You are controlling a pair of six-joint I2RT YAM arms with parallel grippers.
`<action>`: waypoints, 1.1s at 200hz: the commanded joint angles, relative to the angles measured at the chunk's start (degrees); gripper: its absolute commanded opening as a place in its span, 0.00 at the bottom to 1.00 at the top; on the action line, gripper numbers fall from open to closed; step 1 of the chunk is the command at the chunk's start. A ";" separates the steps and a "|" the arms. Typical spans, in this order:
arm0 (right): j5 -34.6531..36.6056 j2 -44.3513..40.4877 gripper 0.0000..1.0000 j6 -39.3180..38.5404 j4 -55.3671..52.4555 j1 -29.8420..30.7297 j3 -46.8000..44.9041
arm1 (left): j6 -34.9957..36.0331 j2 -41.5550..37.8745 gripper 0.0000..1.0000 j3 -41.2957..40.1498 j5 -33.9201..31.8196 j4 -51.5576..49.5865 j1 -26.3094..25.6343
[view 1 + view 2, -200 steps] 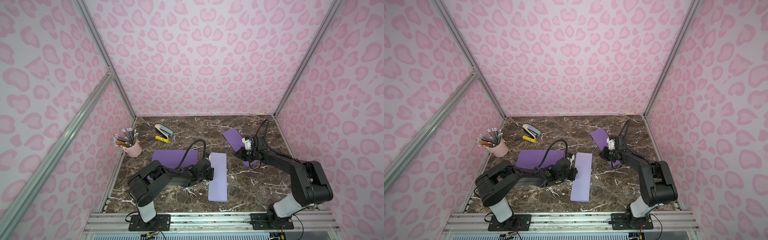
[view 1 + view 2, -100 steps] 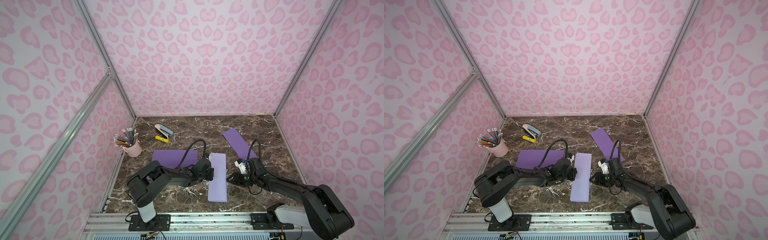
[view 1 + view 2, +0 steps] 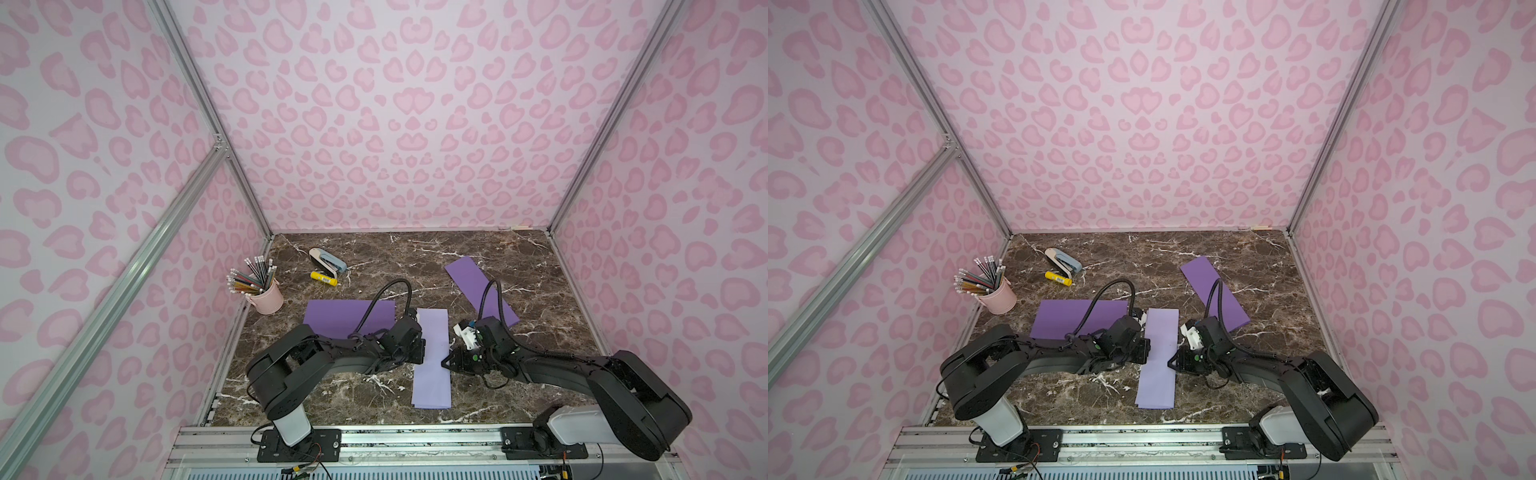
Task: Fold the rectangular paper in half along the long edge
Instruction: Pick up the paper from the center of the board, then place the paper on the paper.
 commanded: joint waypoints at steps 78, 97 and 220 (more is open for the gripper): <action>2.82 -2.15 0.00 -2.30 -5.72 0.11 7.40 | 3.07 -25.73 0.36 1.53 -10.35 -1.86 -0.04; 3.56 -0.94 0.00 -4.82 -8.32 -1.50 10.07 | 5.89 -36.93 0.61 1.43 -14.62 -1.95 -0.06; -2.12 16.67 0.00 -22.59 -26.55 -24.84 42.35 | 24.30 -62.86 0.98 -8.04 -17.03 2.44 10.90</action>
